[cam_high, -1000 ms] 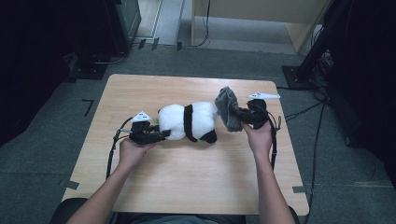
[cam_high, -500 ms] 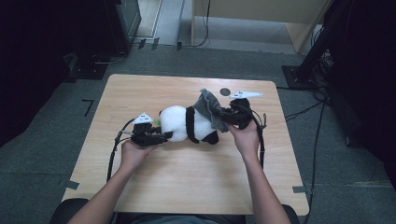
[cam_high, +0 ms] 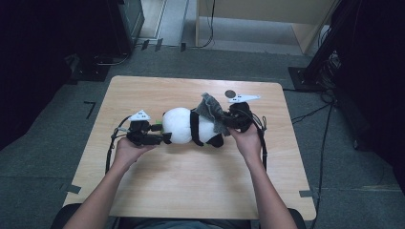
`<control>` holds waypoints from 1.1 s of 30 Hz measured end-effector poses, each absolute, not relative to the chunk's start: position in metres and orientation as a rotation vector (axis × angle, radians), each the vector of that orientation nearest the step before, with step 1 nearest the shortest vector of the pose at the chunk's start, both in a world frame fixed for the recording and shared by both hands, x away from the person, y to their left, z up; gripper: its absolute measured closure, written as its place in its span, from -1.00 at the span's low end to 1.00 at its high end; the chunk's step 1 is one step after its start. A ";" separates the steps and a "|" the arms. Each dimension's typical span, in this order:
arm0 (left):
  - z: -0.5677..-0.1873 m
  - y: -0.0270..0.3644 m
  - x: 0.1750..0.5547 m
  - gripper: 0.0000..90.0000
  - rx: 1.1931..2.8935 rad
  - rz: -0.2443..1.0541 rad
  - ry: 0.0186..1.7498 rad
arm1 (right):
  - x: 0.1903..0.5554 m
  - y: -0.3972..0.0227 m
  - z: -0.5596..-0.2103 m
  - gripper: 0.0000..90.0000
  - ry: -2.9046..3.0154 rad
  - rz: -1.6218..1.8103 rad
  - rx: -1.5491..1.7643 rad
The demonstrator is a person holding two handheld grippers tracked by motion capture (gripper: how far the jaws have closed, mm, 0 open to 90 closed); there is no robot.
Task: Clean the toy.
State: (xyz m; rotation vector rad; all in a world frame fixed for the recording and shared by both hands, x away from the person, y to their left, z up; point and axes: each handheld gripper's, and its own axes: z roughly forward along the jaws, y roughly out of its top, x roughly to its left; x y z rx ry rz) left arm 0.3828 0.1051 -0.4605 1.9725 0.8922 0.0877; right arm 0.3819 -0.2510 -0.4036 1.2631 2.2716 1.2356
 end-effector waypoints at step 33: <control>-0.468 0.107 0.446 -0.54 1.953 0.003 0.779 | 0.396 -0.263 -0.410 0.77 2.434 1.333 1.228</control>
